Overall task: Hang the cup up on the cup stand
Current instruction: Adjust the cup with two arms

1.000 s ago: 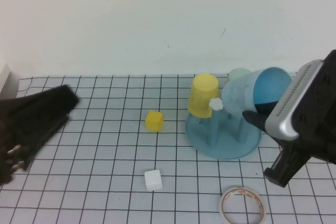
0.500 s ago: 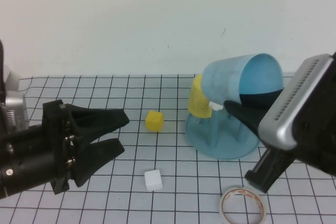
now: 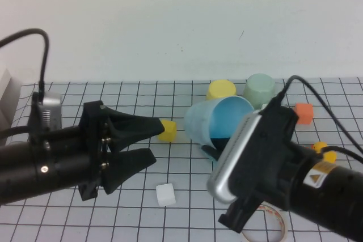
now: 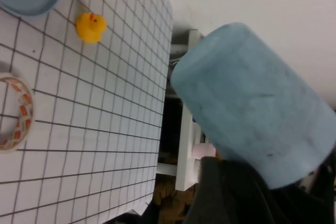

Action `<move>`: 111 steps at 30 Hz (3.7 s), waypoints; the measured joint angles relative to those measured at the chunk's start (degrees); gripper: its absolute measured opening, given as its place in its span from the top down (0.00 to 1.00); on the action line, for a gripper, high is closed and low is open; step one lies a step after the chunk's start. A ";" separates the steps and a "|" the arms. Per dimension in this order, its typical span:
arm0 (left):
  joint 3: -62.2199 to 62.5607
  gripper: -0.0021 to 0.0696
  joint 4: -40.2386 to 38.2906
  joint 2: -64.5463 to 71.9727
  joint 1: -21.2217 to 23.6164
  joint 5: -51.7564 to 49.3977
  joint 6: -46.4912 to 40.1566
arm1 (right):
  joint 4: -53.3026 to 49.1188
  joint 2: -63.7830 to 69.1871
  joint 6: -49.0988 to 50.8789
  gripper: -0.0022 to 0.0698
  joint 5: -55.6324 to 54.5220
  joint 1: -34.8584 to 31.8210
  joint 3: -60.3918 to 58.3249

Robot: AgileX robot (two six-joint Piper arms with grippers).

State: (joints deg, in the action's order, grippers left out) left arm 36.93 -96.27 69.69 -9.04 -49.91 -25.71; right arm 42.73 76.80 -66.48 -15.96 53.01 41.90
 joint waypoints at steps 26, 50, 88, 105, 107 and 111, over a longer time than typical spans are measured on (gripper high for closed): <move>6.60 0.16 0.12 9.49 -0.42 -3.47 5.18 | -19.49 8.17 10.15 0.94 -11.01 4.25 0.00; 8.35 0.17 -1.04 9.49 -0.42 -1.04 3.88 | -41.26 13.92 17.96 0.93 -27.76 3.00 -0.59; 8.35 0.01 -1.11 9.49 -0.32 -2.07 -0.67 | -51.76 15.53 17.43 0.93 -35.63 3.32 -0.59; 8.35 0.09 -2.04 9.49 -0.32 -3.26 -0.67 | -54.22 16.03 19.62 0.93 -38.81 3.32 -0.59; 8.35 0.09 -2.04 9.49 -0.32 -3.11 -0.67 | -54.10 16.03 20.90 0.93 -38.81 3.32 -0.59; 8.35 0.10 -2.04 9.49 -0.42 -3.09 -0.67 | -52.66 16.03 22.21 0.93 -41.50 3.54 -2.31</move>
State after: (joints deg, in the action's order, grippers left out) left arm 45.28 -98.31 79.18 -9.46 -52.99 -26.38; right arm -9.93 92.82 -44.27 -57.46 56.55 39.59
